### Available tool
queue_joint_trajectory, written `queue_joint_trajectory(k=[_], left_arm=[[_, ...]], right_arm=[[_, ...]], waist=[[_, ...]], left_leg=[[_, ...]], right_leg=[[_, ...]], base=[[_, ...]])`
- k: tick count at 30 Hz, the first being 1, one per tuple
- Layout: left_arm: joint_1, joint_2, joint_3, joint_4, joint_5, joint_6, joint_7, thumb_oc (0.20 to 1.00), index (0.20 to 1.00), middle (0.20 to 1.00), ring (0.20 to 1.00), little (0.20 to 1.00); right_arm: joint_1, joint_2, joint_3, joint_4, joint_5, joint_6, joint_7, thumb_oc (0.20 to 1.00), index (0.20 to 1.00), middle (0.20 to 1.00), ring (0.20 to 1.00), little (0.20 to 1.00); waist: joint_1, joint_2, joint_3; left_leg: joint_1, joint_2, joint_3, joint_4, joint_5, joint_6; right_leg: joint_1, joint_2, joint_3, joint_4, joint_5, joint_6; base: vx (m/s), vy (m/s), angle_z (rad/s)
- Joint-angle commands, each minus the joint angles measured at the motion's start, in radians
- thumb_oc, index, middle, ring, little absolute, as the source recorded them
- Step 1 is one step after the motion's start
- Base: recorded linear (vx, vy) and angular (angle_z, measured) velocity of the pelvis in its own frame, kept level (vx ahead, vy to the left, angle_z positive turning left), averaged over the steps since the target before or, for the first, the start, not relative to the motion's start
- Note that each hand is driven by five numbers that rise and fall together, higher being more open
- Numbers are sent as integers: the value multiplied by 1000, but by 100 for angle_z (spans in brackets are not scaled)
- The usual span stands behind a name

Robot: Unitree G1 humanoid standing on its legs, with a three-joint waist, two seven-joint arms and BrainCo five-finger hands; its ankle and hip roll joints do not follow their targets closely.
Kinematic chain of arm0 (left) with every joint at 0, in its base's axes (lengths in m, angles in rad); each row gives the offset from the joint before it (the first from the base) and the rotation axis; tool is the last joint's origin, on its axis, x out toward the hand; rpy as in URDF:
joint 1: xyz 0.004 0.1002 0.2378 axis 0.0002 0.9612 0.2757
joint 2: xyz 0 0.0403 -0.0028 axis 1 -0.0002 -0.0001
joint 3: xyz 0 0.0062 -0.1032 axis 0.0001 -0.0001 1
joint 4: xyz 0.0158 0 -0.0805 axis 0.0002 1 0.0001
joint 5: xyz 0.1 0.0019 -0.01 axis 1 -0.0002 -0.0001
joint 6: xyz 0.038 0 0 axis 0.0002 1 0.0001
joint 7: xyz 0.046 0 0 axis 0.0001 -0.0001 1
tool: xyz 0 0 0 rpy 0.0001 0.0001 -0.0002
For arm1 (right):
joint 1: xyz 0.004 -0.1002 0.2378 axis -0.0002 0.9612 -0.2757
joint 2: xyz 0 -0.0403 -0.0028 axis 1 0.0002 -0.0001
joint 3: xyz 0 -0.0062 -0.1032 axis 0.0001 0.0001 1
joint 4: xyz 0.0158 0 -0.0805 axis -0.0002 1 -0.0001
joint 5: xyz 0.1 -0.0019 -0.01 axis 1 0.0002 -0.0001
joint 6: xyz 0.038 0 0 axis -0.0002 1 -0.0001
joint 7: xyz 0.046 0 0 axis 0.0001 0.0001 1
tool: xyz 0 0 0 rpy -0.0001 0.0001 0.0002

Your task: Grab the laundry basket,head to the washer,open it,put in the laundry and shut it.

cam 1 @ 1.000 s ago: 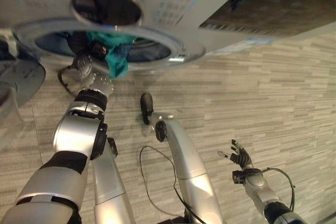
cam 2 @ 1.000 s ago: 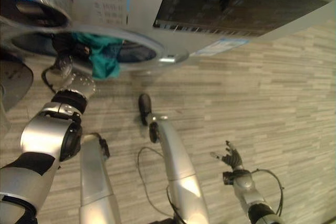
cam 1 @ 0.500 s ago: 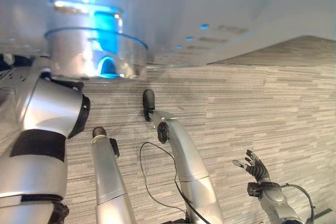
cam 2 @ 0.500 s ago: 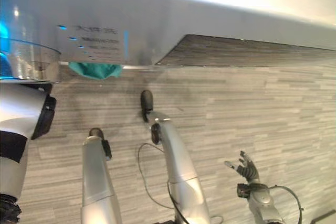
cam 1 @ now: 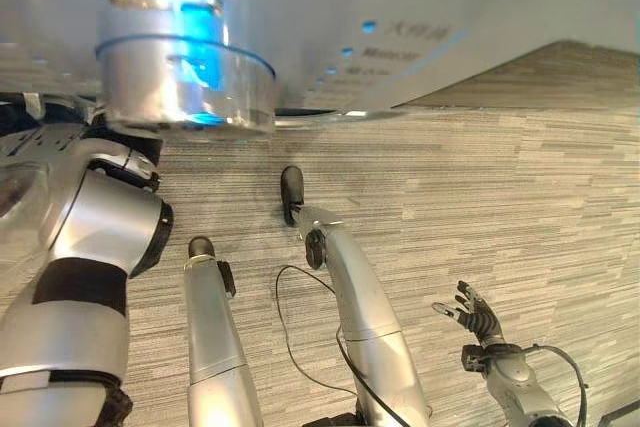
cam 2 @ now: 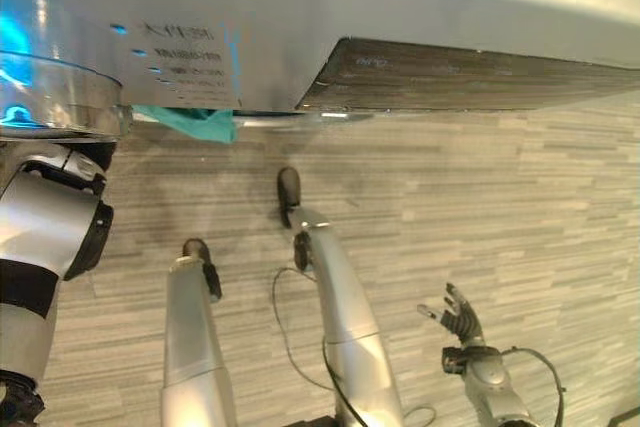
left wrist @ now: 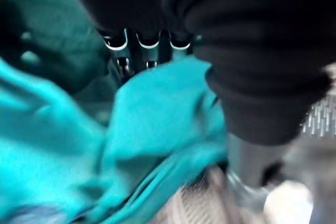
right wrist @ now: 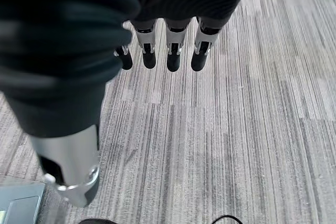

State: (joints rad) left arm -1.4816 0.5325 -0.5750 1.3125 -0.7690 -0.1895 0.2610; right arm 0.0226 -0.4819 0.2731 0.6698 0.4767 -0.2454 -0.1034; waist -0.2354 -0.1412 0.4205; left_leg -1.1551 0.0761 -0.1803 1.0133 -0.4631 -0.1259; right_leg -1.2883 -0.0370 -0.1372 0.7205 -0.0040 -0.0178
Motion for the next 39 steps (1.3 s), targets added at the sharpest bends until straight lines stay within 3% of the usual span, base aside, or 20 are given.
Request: queue_joint_trajectory(k=[1, 7, 13, 17, 18, 19, 23, 31, 35, 39], left_arm=[[19, 12, 10, -22, 205, 21, 8, 1000, 1000, 1000, 1000, 1000], [92, -23, 37, -60, 280, 6, 51, 1000, 1000, 1000, 1000, 1000], [261, -75, 70, -182, 428, -19, 139, 1000, 1000, 1000, 1000, 1000], [263, -75, 70, -183, 429, -18, 140, 1000, 1000, 1000, 1000, 1000], [380, -94, 120, -272, 484, -35, 193, 1000, 1000, 1000, 1000, 1000], [450, -101, 148, -338, 506, -38, 221, 1000, 1000, 1000, 1000, 1000], [604, -128, 213, -496, 552, -57, 277, 1000, 1000, 1000, 1000, 1000], [824, -185, 267, -821, 719, -38, 354, 1000, 1000, 1000, 1000, 1000], [885, -214, 283, -874, 705, -49, 354, 1000, 1000, 1000, 1000, 1000], [922, -251, 269, -821, 612, -69, 316, 1000, 1000, 1000, 1000, 1000]], right_arm=[[-10, -61, 26, -27, 3, -31, 4, 1000, 1000, 1000, 1000, 1000], [-60, -46, 49, 8, -7, -41, -15, 1000, 1000, 1000, 1000, 1000], [-107, -3, 59, 114, -36, -49, -48, 1000, 1000, 1000, 1000, 1000], [-107, -3, 59, 114, -36, -49, -48, 1000, 1000, 1000, 1000, 1000], [-124, 16, 60, 158, -47, -53, -62, 1000, 1000, 1000, 1000, 1000], [-126, 23, 53, 175, -53, -55, -69, 1000, 1000, 1000, 1000, 1000], [-118, 31, 32, 188, -71, -53, -87, 1000, 1000, 1000, 1000, 1000], [-96, 52, -23, 222, -84, -59, -137, 1000, 1000, 1000, 1000, 1000], [-90, 58, -27, 231, -88, -56, -145, 1000, 1000, 1000, 1000, 1000], [-93, 58, -22, 241, -75, -48, -151, 1000, 1000, 1000, 1000, 1000]], waist=[[-39, 31, 46], [-25, 28, 77], [12, 59, 99], [11, 58, 99], [28, 71, 100], [38, 79, 100], [60, 95, 100], [97, 133, 100], [109, 144, 100], [115, 148, 100]], left_leg=[[91, -16, -14, -105, 94, 88], [192, -38, -12, -244, 148, 92], [322, -72, -12, -412, 218, 94], [324, -72, -11, -414, 219, 94], [376, -95, -15, -519, 287, 93], [411, -97, -21, -571, 310, 91], [450, -103, -30, -634, 335, 85], [430, -116, -49, -660, 362, 76], [429, -120, -50, -668, 369, 73], [397, -126, -56, -633, 360, 79]], right_leg=[[112, -5, 43, -14, -86, 98], [207, -22, 59, -134, -43, 105], [309, -47, 85, -257, 1, 115], [311, -47, 86, -258, 2, 115], [351, -65, 89, -343, 57, 114], [380, -71, 89, -376, 68, 116], [404, -78, 92, -409, 79, 118], [394, -98, 75, -403, 71, 114], [394, -102, 69, -407, 69, 113], [366, -97, 73, -372, 58, 112]], base=[[-41, 15, 13], [-44, 5, 9], [-4, 32, 20], [-13, 19, 8], [-49, 61, 1], [-49, 60, 1], [17, 23, 14], [1, -6, 10], [-6, 1, 13], [0, 0, 0]])
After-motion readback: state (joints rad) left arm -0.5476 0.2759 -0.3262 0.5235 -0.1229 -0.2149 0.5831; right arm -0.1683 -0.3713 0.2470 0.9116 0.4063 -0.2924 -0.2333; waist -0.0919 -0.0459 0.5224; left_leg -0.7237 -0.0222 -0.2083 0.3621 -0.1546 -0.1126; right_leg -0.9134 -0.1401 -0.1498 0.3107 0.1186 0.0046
